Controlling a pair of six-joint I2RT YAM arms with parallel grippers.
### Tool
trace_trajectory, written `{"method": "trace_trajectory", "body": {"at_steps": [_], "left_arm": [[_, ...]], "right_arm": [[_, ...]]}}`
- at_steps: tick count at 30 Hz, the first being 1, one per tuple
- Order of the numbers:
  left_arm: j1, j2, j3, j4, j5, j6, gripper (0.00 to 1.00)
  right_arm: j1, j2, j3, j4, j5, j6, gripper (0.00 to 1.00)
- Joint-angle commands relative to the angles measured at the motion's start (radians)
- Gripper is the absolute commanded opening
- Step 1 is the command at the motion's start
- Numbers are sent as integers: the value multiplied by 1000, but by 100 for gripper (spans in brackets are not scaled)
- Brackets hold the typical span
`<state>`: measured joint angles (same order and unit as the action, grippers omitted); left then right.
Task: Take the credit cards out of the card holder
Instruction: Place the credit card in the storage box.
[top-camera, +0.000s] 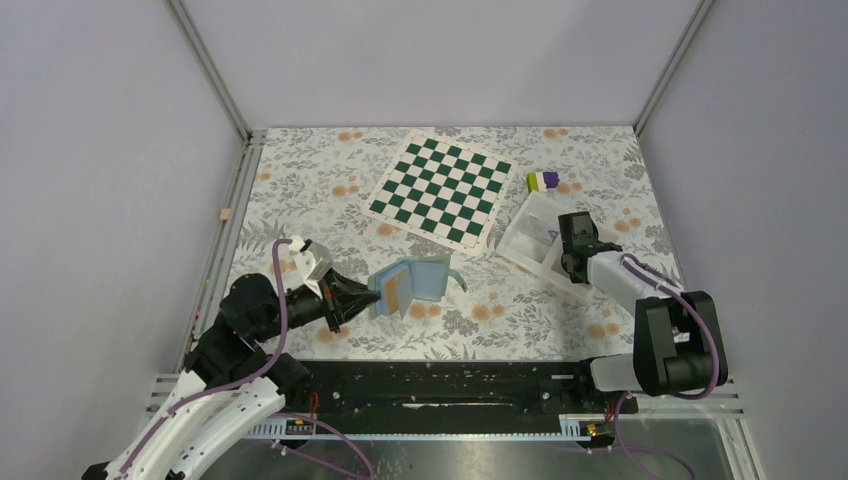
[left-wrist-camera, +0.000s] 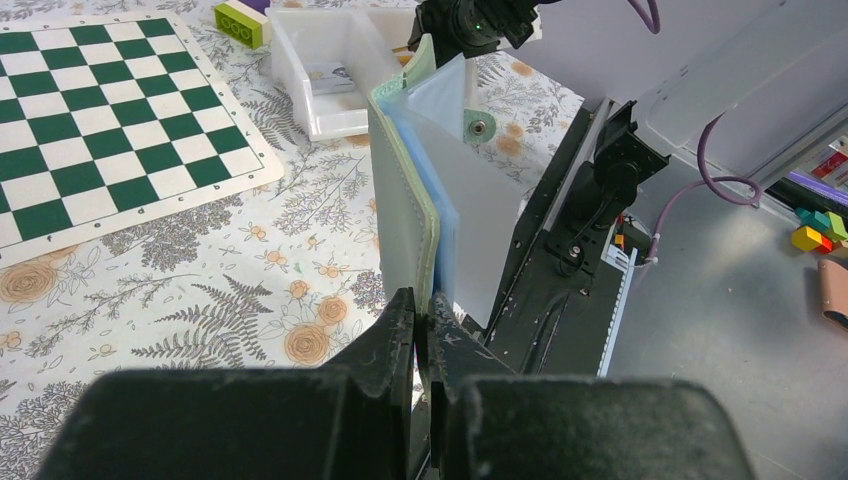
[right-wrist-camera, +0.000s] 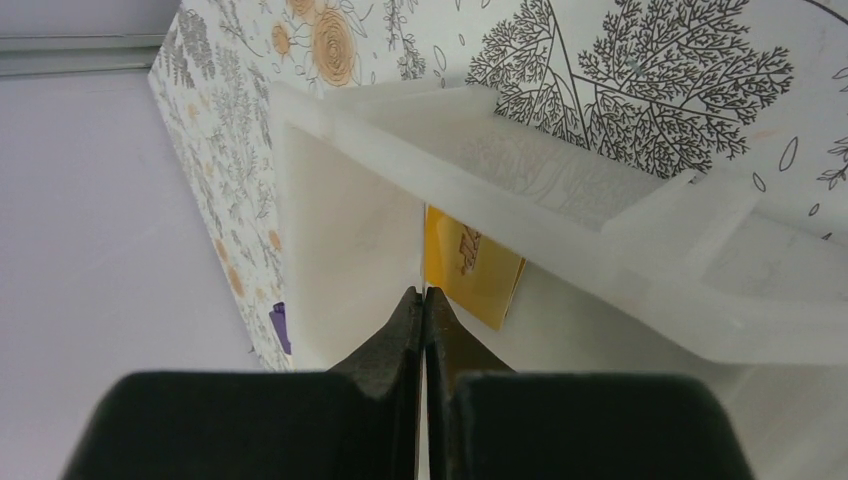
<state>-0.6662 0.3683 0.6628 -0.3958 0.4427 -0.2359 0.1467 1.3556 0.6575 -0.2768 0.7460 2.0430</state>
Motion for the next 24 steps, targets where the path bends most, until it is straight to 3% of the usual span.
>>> {"method": "trace_trajectory", "body": {"at_steps": [1, 7, 12, 24], "left_arm": [[-7, 2, 21, 52, -17, 10, 0], [-10, 11, 22, 52, -19, 12, 0], [-10, 11, 21, 53, -18, 13, 0], [-10, 3, 20, 51, -20, 14, 0]], "right_arm": [[-27, 37, -2, 72, -26, 269, 0], [-52, 71, -9, 116, -52, 251, 0], [-72, 85, -4, 116, -79, 239, 12], [-105, 67, 15, 91, -117, 208, 27]]}}
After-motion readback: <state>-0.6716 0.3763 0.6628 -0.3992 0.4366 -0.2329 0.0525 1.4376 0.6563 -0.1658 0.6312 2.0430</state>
